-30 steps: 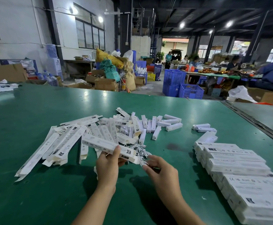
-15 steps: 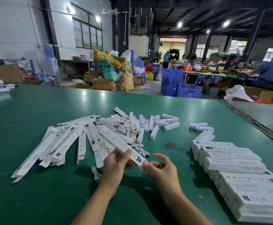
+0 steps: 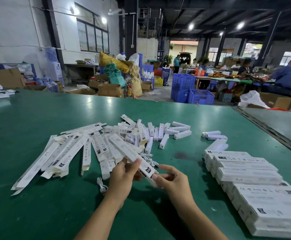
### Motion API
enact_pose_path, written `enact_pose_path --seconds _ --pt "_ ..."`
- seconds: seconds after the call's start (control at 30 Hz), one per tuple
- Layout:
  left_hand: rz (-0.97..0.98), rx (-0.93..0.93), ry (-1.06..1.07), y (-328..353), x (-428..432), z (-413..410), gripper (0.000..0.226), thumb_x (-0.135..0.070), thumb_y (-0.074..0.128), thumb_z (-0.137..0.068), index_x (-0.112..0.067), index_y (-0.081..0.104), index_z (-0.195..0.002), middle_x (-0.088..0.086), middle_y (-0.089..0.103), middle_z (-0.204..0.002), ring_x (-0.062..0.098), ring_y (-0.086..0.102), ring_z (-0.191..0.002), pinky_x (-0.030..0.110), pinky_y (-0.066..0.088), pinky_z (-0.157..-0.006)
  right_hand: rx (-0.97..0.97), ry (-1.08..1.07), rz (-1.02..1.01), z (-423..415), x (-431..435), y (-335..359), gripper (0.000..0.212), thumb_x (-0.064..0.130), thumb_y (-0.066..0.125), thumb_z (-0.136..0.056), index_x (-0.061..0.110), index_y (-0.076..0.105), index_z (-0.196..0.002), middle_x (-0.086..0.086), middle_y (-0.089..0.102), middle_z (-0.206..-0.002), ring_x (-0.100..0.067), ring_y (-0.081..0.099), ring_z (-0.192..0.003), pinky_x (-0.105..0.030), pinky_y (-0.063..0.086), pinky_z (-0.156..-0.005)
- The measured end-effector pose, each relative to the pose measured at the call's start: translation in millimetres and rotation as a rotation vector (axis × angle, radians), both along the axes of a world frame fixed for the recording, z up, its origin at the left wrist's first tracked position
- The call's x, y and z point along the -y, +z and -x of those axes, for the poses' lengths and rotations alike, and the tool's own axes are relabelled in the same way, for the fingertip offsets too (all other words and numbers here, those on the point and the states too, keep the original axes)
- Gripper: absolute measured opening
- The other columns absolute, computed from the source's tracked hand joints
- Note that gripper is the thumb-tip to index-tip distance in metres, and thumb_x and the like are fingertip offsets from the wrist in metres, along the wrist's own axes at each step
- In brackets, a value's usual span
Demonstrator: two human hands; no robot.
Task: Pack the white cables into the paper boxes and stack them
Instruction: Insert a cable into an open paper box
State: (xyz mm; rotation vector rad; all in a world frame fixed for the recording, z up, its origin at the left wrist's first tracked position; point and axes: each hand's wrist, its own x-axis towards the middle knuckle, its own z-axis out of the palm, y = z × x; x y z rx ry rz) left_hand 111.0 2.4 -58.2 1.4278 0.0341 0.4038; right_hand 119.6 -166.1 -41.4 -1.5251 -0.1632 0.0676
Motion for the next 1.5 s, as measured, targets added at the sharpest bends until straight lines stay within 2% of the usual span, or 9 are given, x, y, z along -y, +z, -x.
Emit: enact_pose_path --seconds 0.1,0.23,0.37,0.5,0.73,0.93,1.23,1.4,1.5 --pt "0.0 0.002 -0.011 1.6 1.7 0.1 0.054 -0.05 0.066 -0.081 -0.016 0.061 -0.124 0.007 0.077 -0.092 0.021 0.073 -0.079 0.025 0.056 -0.063 0.16 -0.055 0.174 0.1 0.0 -4.3 0.016 0.017 0.084 -0.074 0.023 0.075 -0.087 0.004 0.066 -0.064 -0.004 0.055 -0.059 -0.015 0.044 -0.059" --pt "-0.028 0.003 -0.006 4.0 9.7 1.8 0.085 -0.047 0.063 -0.083 -0.064 0.0 -0.138 0.003 0.077 -0.088 0.018 0.073 -0.073 0.027 0.057 -0.061 0.248 -0.141 0.252 1.8 -4.0 -9.6 0.021 0.011 0.082 -0.076 0.02 0.066 -0.064 0.003 0.067 -0.063 -0.001 0.052 -0.054 -0.014 0.041 -0.054" --pt "-0.235 0.06 -0.064 0.8 14.7 4.3 0.059 -0.052 0.056 -0.088 -0.066 0.031 -0.139 -0.01 0.07 -0.077 0.007 0.067 -0.073 0.021 0.055 -0.068 0.301 -0.282 0.299 -1.8 -2.4 -11.1 0.03 0.013 0.081 -0.076 0.02 0.057 -0.059 -0.003 0.06 -0.063 -0.009 0.048 -0.055 -0.021 0.039 -0.054" --pt "-0.357 0.013 -0.209 -0.9 17.6 8.0 0.057 -0.047 0.066 -0.088 -0.067 0.039 -0.135 -0.019 0.062 -0.132 0.001 0.056 -0.124 0.028 0.044 -0.106 0.4 -0.283 0.299 -1.9 0.2 -9.3 0.029 0.01 0.077 -0.079 0.02 0.055 -0.063 0.005 0.06 -0.066 -0.007 0.051 -0.059 -0.019 0.041 -0.057" --pt "-0.502 0.031 -0.101 5.5 8.7 14.4 0.064 -0.073 0.058 -0.078 -0.062 0.039 -0.138 -0.012 0.066 -0.075 0.001 0.059 -0.07 0.015 0.044 -0.068 0.677 -0.069 0.344 6.2 5.7 -3.0 0.017 0.032 0.054 -0.098 0.021 0.066 -0.093 0.015 0.067 -0.089 -0.002 0.062 -0.077 -0.01 0.043 -0.067" --pt "-0.723 0.121 0.054 15.1 11.6 18.9 0.048 -0.05 0.043 -0.099 -0.026 0.053 -0.139 -0.023 0.061 -0.061 -0.003 0.054 -0.053 0.009 0.034 -0.052 0.821 0.062 0.516 4.5 10.3 -4.4 0.029 0.016 0.061 -0.079 0.015 0.067 -0.108 0.013 0.057 -0.123 0.001 0.06 -0.104 -0.015 0.048 -0.087" --pt "-0.671 0.105 0.007 16.2 14.0 22.0 0.032 -0.031 0.047 -0.103 -0.024 0.057 -0.133 -0.017 0.058 -0.056 0.001 0.048 -0.047 0.013 0.03 -0.047 0.921 -0.077 0.533 6.6 5.6 6.1 0.022 0.036 0.064 -0.088 0.03 0.053 -0.106 0.014 0.065 -0.115 0.012 0.059 -0.095 -0.013 0.05 -0.08" --pt "-0.583 0.077 -0.048 17.7 12.6 23.5 0.041 -0.05 0.046 -0.098 -0.031 0.059 -0.132 -0.007 0.075 -0.081 0.003 0.071 -0.081 0.028 0.056 -0.078 0.856 -0.166 0.516 6.1 4.7 1.4 0.043 0.018 0.077 -0.081 0.034 0.051 -0.112 0.019 0.062 -0.087 0.02 0.056 -0.083 0.001 0.041 -0.074" --pt "-0.559 0.092 -0.04 16.7 12.0 23.2 0.035 -0.042 0.046 -0.098 -0.032 0.062 -0.128 -0.02 0.07 -0.073 0.002 0.067 -0.07 0.017 0.049 -0.065 0.964 -0.215 0.525 2.6 3.1 -0.6 0.032 0.008 0.079 -0.077 0.022 0.065 -0.103 0.006 0.07 -0.089 0.006 0.063 -0.08 -0.004 0.046 -0.075"
